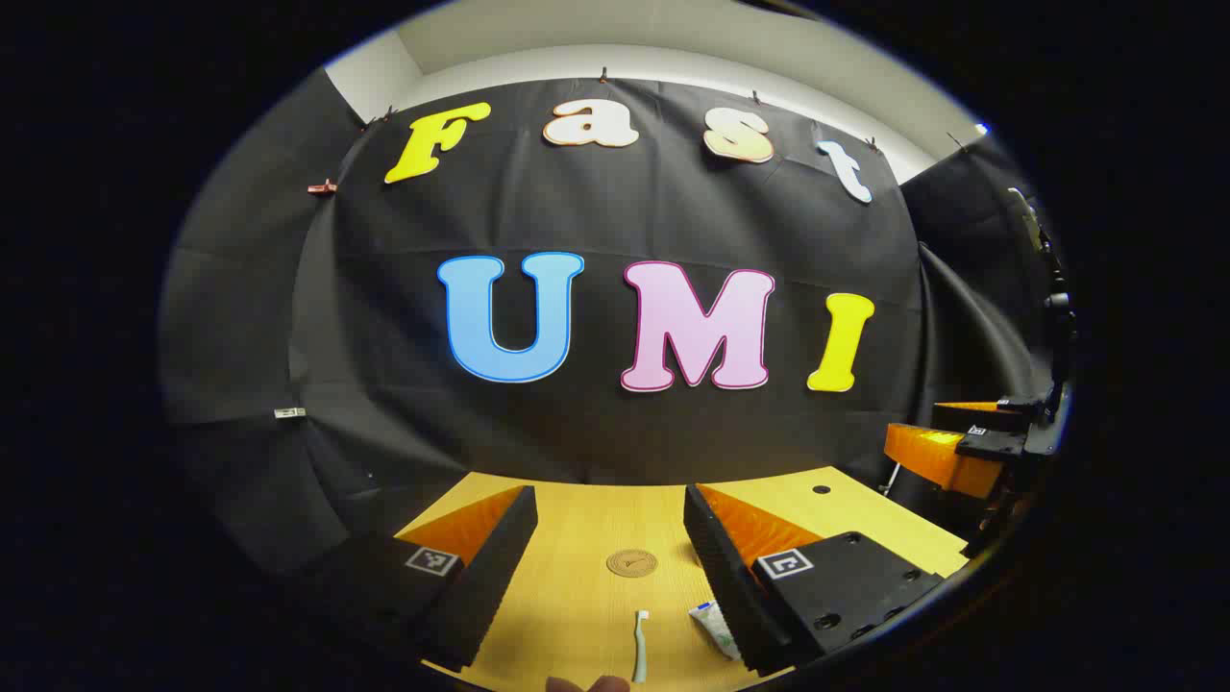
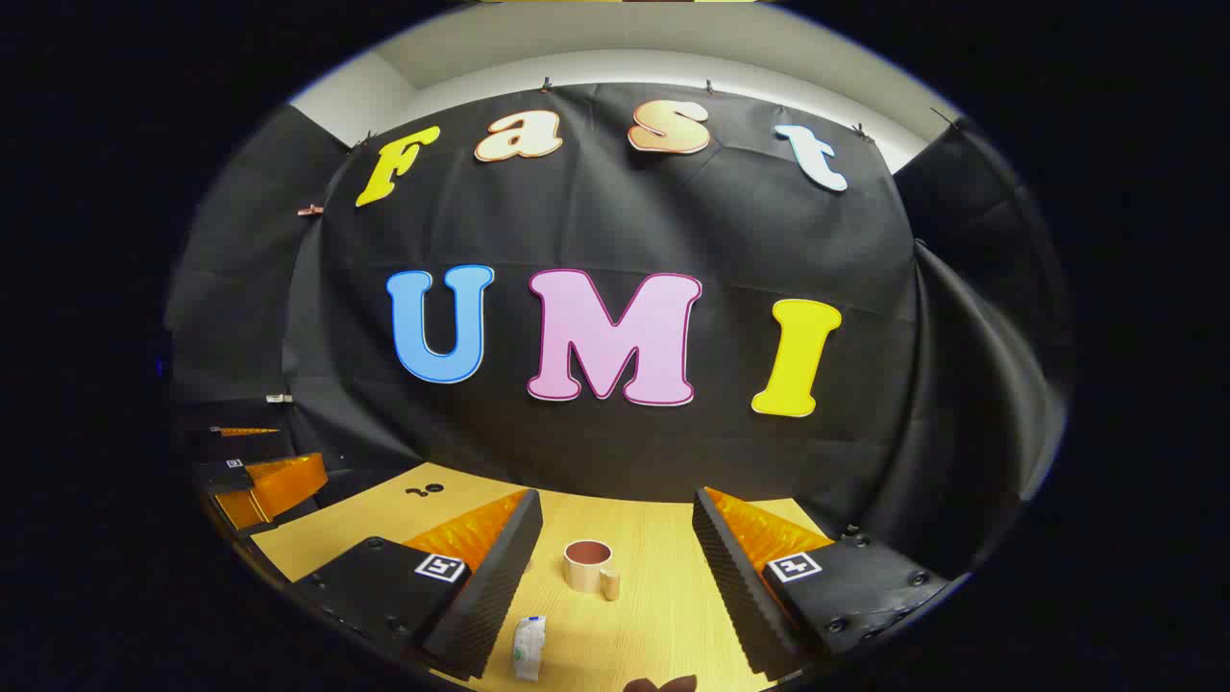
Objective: Put the toothbrush and toothpaste on the desktop into the cup, then pick up the cup and place it on the coaster on the desktop.
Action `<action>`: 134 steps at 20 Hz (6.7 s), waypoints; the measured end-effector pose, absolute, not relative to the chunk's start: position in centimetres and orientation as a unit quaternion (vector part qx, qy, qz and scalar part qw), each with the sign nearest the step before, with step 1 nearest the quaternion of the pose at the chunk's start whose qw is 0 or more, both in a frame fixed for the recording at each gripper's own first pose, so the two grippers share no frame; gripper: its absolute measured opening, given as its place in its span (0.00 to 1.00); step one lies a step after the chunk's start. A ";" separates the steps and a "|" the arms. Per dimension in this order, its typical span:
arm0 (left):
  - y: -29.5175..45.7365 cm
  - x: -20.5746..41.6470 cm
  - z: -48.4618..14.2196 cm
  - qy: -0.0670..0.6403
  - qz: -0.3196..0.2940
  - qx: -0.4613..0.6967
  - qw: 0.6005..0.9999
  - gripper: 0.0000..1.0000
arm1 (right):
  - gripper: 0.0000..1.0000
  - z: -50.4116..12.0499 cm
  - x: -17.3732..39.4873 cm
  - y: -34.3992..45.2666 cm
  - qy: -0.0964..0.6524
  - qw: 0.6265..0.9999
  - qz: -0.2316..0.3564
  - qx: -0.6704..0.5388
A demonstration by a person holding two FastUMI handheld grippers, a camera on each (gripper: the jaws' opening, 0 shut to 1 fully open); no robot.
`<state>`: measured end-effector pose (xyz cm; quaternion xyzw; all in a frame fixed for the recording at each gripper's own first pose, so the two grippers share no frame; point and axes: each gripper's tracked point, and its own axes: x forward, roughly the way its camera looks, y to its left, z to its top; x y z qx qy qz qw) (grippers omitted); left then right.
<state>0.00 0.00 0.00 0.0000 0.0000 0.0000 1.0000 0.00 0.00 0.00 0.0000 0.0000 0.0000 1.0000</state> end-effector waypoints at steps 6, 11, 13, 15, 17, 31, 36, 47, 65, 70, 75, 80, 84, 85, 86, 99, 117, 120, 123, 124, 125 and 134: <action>0.5 -0.2 -0.5 0.007 -0.002 0.000 1.000 0.97 | 0.97 -0.9 0.0 0.9 0.017 1.000 0.003 0.002; 0.6 -0.5 -0.4 0.007 -0.007 0.002 1.000 0.97 | 0.96 -1.0 -0.2 1.4 0.019 1.000 0.006 -0.001; 0.7 -0.6 -0.4 0.008 -0.008 0.002 1.000 0.97 | 0.97 -1.0 -0.4 1.6 0.021 1.000 0.008 -0.005; 0.8 -0.7 -0.6 0.010 -0.009 0.001 1.000 0.97 | 0.96 -1.2 -0.4 2.1 0.026 1.000 0.012 -0.008; 1.0 -0.7 -0.8 0.012 -0.007 0.001 1.000 0.97 | 0.97 -1.8 -0.2 2.7 0.037 0.999 0.018 -0.016; 6.1 -3.5 -6.7 0.069 0.008 -0.011 0.998 0.97 | 0.97 -17.5 1.8 12.1 0.310 0.941 0.115 -0.073; 8.2 -5.3 -9.5 0.099 0.008 -0.018 0.995 0.97 | 0.98 -25.2 3.5 13.3 0.400 0.907 0.099 -0.086; 12.7 -6.1 -11.9 0.121 0.031 -0.016 0.992 0.97 | 0.92 -34.7 5.1 12.3 0.507 0.853 0.044 -0.118; 12.4 -5.1 -12.6 0.131 0.045 -0.022 0.990 0.97 | 0.19 -37.5 5.4 11.9 0.545 0.828 0.076 -0.106; 9.8 -3.0 -12.6 0.134 0.032 -0.008 0.990 0.97 | 0.14 -36.2 5.3 11.9 0.514 0.848 0.124 -0.047; 6.5 0.1 -13.1 0.140 0.011 0.011 0.990 0.98 | 0.14 -32.8 5.6 11.1 0.439 0.885 0.153 -0.010; 2.5 3.6 -16.3 0.175 -0.022 0.020 0.984 0.97 | 0.14 -28.6 5.5 9.0 0.391 0.904 0.167 0.035; -1.1 6.2 -20.9 0.231 -0.056 0.009 0.971 0.98 | 0.14 -26.2 5.0 6.1 0.369 0.911 0.172 0.059; -1.5 6.8 -22.1 0.243 -0.056 0.010 0.968 0.98 | 0.14 -25.7 4.8 5.3 0.364 0.913 0.173 0.064; -1.9 7.3 -23.3 0.256 -0.054 0.011 0.965 0.97 | 0.14 -25.3 4.6 4.4 0.361 0.914 0.172 0.067; -3.1 8.7 -34.5 0.405 -0.028 0.079 0.911 0.95 | 0.14 -26.0 3.7 -5.6 0.348 0.922 0.142 0.092; -5.0 9.4 -34.9 0.433 -0.052 0.046 0.898 0.06 | 0.14 -26.8 4.3 -6.8 0.344 0.919 0.150 0.120; -6.0 9.7 -32.7 0.402 -0.063 0.034 0.913 0.06 | 0.14 -25.7 4.4 -6.8 0.326 0.923 0.155 0.133; -7.3 10.4 -29.0 0.359 -0.073 0.003 0.931 0.06 | 0.14 -23.6 4.7 -6.8 0.298 0.929 0.160 0.149; -7.8 10.5 -27.4 0.341 -0.079 -0.012 0.937 0.06 | 0.14 -22.7 5.0 -6.6 0.288 0.932 0.162 0.153; -8.4 10.6 -25.7 0.323 -0.084 -0.028 0.942 0.06 | 0.14 -21.8 6.1 -6.2 0.276 0.934 0.164 0.158; -11.9 10.7 -13.0 0.182 -0.120 -0.119 0.969 0.06 | 0.14 -12.0 14.6 -3.5 0.156 0.945 0.205 0.200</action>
